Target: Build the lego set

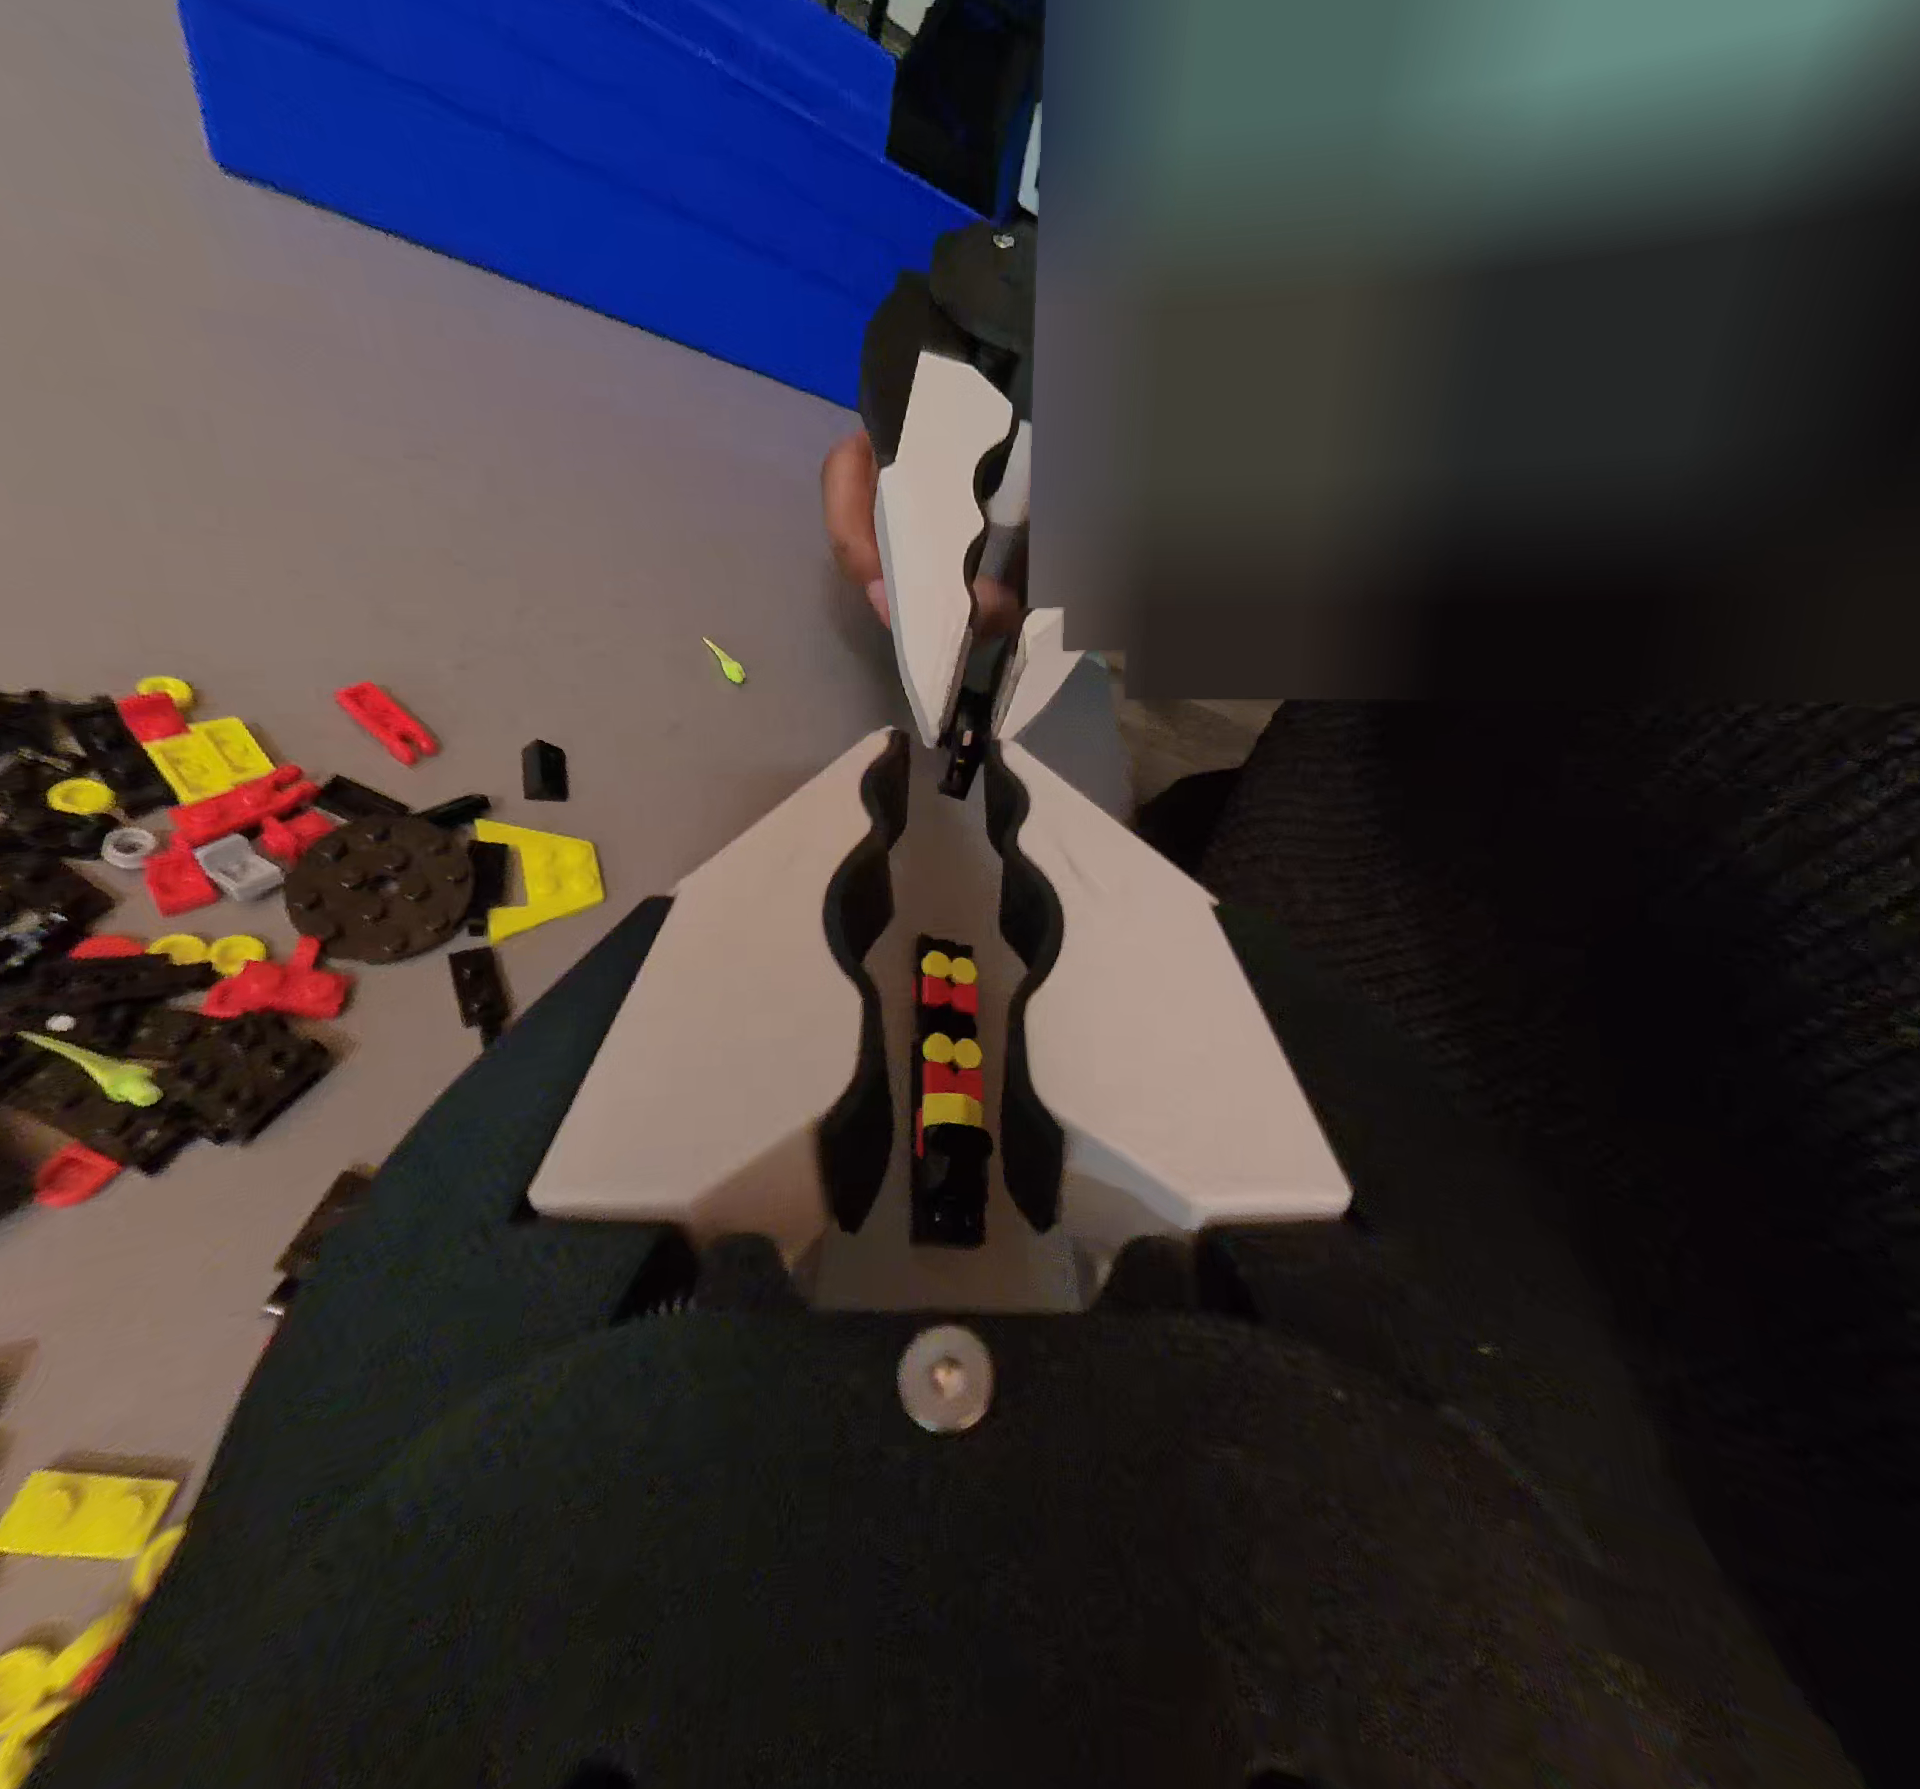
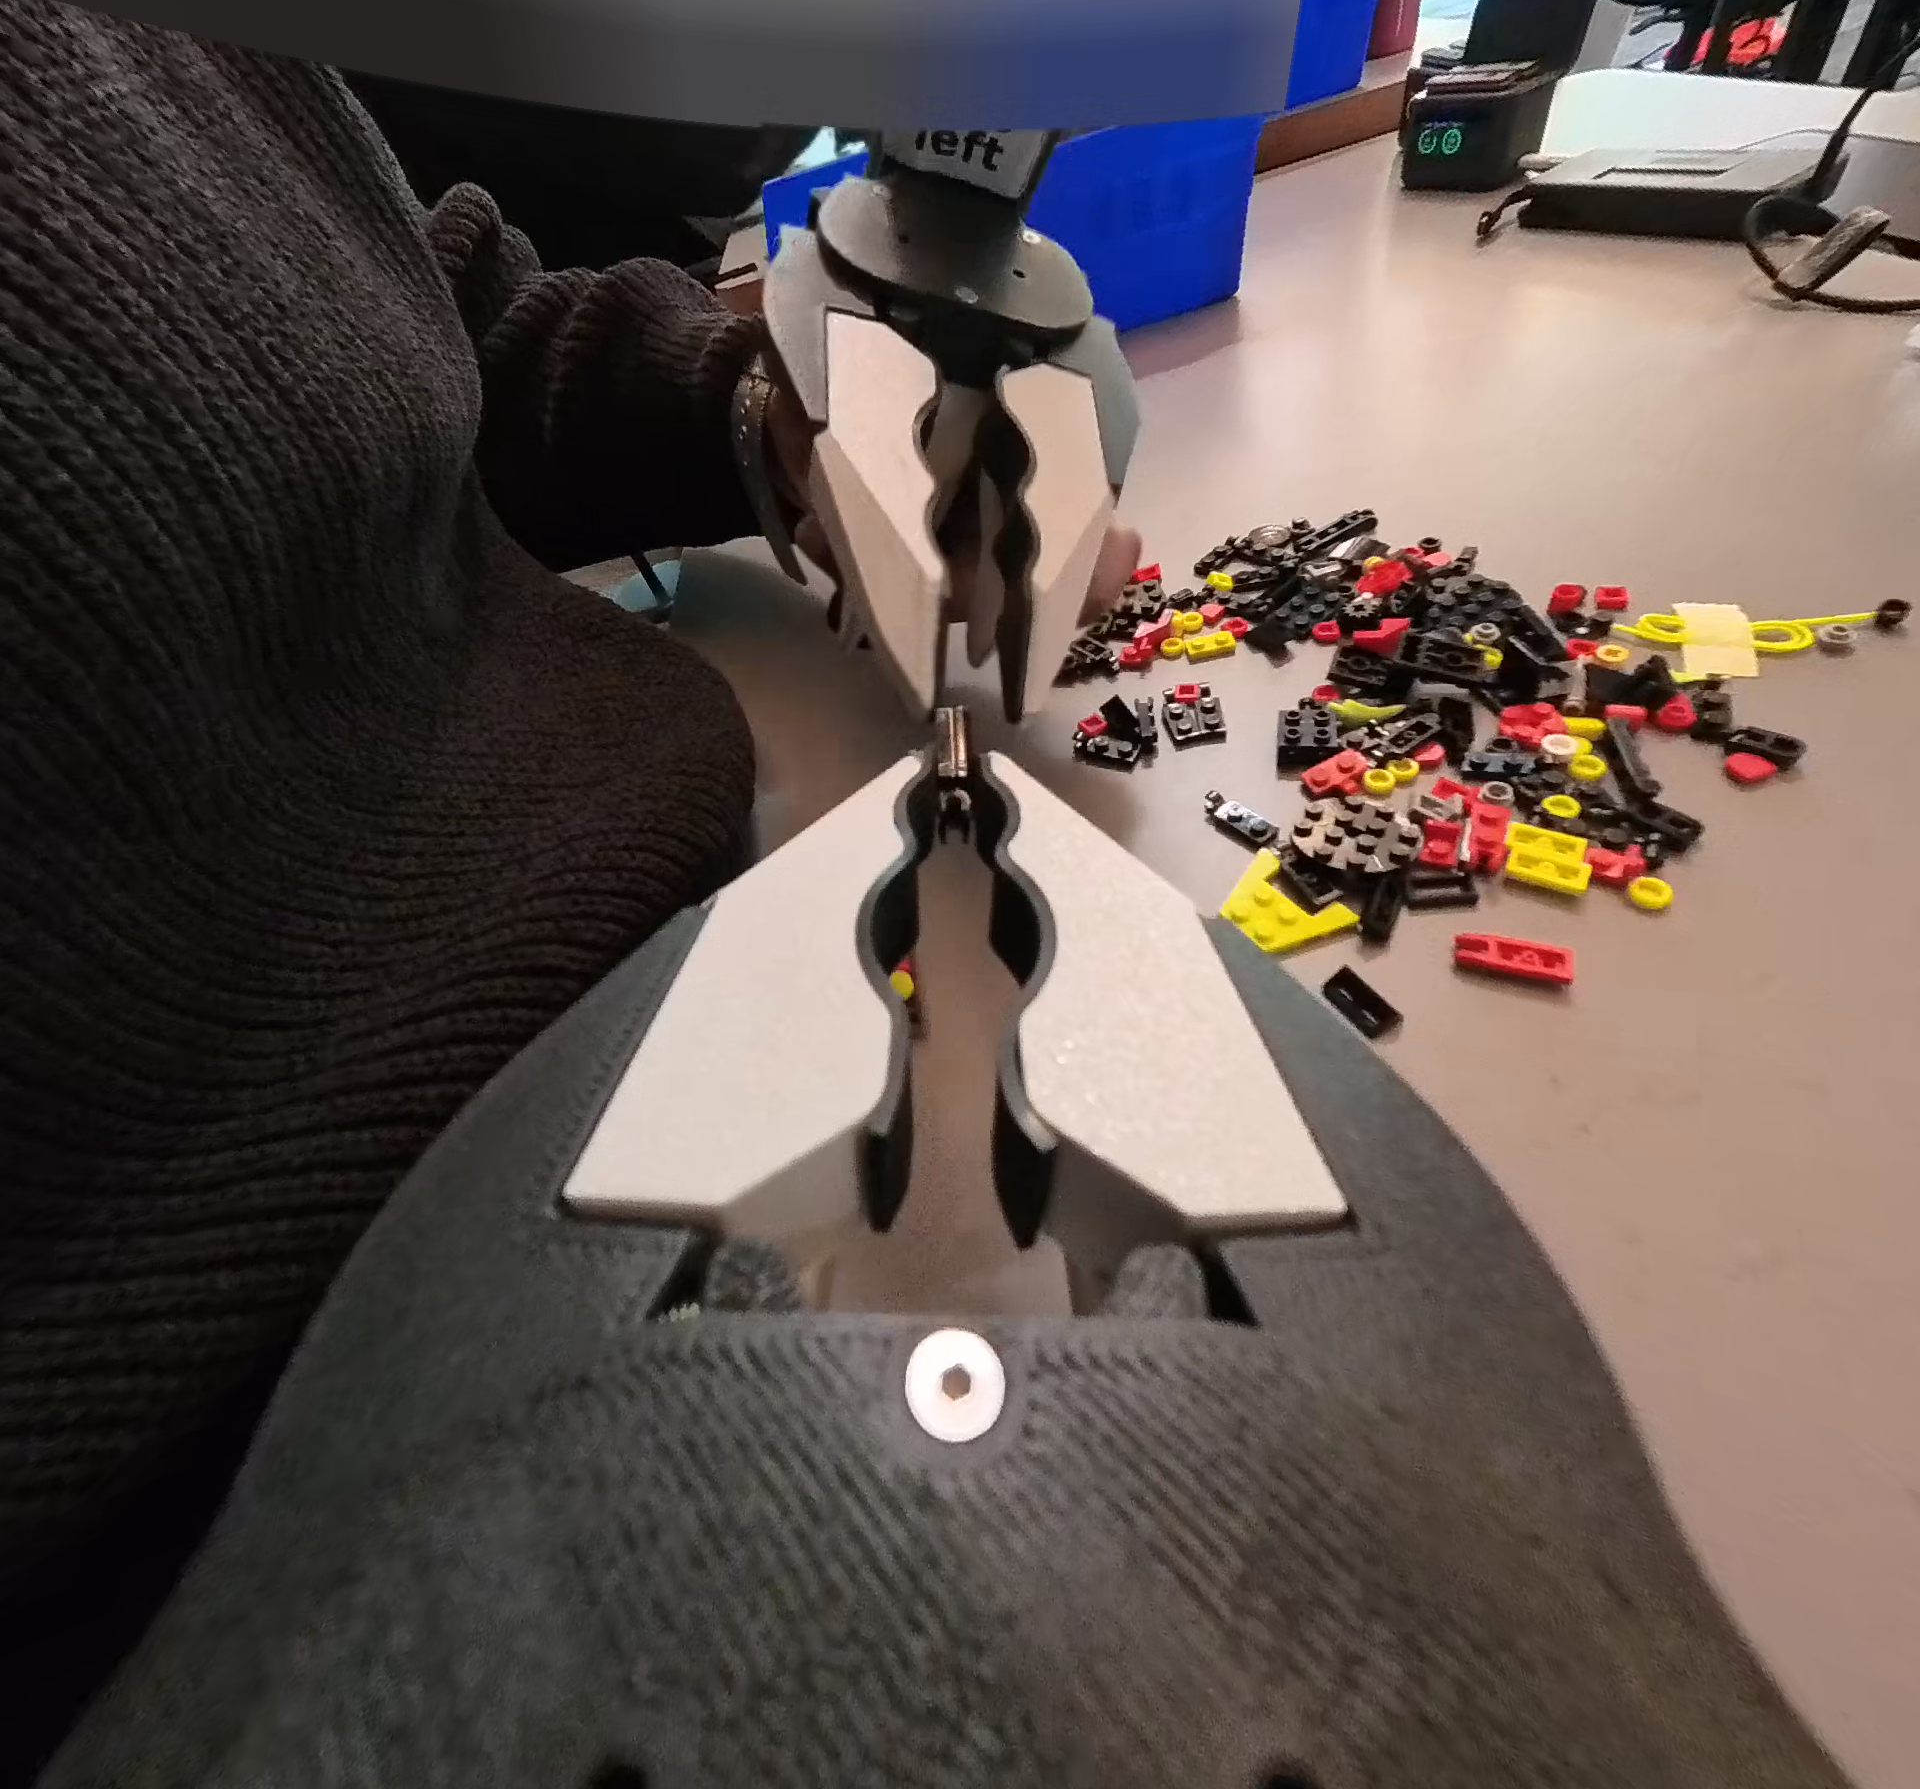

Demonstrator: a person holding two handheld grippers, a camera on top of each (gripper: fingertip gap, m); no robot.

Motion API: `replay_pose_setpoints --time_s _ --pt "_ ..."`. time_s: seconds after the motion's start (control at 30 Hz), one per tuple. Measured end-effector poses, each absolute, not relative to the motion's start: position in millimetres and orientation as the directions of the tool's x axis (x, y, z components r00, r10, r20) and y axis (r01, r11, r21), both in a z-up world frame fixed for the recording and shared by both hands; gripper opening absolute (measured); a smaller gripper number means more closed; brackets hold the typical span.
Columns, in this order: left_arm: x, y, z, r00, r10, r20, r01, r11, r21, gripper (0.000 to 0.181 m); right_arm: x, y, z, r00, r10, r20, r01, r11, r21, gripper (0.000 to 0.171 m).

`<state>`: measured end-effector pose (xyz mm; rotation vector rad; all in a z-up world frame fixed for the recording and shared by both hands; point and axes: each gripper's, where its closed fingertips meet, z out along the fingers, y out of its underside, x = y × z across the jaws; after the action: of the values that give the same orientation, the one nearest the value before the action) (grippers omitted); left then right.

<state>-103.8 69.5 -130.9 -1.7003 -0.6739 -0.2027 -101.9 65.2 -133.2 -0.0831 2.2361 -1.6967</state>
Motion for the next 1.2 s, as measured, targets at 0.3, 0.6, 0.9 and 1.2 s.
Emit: replay_pose_setpoints --time_s 0.3,0.6,0.9,1.2 --pt "-101 71 -138 0.84 0.336 0.426 0.494 -0.152 -0.856 0.012 -102 66 -132 -0.942 -0.247 -0.228 0.155 0.284 -0.946 0.005" --pt "-97 74 -136 0.854 0.316 0.414 0.477 -0.154 -0.865 0.006 -100 66 -132 -0.94 -0.255 -0.225 0.15 0.283 -0.947 0.005" --pt "-94 75 -140 0.859 0.317 0.403 0.475 -0.195 -0.858 0.005 -96 68 -136 -0.943 -0.261 -0.206 0.114 0.327 -0.938 0.005" --pt "-94 71 -144 0.874 0.324 0.362 0.445 -0.236 -0.864 0.005 -101 66 -136 -0.955 -0.236 -0.177 0.102 0.3 -0.949 0.013"
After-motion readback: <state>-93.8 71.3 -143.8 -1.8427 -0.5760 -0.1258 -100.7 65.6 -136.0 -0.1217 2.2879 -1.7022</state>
